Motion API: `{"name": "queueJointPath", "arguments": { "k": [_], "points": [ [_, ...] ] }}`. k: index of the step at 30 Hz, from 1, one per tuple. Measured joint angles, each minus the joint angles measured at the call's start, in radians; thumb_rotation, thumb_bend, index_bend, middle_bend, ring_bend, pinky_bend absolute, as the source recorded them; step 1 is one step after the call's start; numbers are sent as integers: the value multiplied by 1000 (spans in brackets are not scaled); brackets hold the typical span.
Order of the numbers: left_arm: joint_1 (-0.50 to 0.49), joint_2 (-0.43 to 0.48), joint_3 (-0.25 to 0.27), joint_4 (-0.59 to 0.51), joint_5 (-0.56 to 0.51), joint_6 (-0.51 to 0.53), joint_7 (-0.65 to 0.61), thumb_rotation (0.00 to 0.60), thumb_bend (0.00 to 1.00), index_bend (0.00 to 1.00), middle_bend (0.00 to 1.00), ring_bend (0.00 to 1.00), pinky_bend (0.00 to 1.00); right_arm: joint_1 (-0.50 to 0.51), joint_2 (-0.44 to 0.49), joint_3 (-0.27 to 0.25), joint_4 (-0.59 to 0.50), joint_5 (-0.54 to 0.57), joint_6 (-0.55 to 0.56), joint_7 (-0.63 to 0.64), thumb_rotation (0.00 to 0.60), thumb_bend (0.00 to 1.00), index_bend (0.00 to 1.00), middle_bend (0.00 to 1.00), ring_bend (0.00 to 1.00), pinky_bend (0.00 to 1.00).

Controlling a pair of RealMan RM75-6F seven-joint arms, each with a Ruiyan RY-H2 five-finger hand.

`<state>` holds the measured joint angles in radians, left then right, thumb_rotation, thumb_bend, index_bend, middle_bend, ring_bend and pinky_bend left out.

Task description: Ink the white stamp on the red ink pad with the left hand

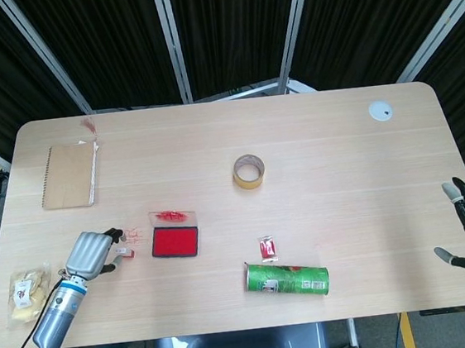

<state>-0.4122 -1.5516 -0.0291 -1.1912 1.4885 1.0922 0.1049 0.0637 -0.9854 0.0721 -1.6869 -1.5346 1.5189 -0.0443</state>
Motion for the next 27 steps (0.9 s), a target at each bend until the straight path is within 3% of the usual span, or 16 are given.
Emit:
{"name": "queueJointPath", "arguments": {
  "k": [27],
  "points": [
    [-19, -31, 17, 48, -21, -16, 22, 600, 316, 497, 510, 902, 945, 5, -2, 5, 4, 22, -16, -2, 600, 0, 0, 0, 0, 0]
  ]
}}
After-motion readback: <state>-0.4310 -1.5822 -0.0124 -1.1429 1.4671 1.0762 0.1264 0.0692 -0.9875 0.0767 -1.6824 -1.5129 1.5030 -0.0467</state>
